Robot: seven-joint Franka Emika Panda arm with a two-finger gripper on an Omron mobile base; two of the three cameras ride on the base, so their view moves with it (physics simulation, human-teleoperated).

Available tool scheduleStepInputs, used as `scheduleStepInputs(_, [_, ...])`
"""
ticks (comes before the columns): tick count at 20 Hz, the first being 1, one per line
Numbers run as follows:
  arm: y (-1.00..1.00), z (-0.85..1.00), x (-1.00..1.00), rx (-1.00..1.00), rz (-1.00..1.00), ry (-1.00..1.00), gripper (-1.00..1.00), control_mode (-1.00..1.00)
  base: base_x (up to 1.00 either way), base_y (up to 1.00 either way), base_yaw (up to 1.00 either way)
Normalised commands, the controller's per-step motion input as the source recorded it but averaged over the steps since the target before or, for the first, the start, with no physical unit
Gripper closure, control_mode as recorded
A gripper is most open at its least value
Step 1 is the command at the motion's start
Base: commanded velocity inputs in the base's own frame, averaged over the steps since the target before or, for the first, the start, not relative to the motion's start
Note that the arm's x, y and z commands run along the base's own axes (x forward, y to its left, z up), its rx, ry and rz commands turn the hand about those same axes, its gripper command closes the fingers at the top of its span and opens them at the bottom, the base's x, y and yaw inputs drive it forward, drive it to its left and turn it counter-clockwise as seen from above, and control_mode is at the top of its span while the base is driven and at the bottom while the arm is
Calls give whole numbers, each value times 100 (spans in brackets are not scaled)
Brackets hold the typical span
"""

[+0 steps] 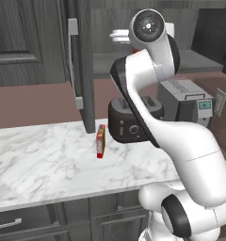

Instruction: There are various items on the counter. Only move the condiments/shakers into the cabinet.

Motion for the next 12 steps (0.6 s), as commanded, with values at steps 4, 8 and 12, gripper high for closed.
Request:
scheduleStepInputs(4, [3,0,13,0,0,-3,100,-100,0,0,0])
scheduleStepInputs(8, [0,0,10,0,0,-2,100,-100,0,0,0])
scheduleStepInputs(12, [0,0,18,0,0,0,100,-100,0,0,0])
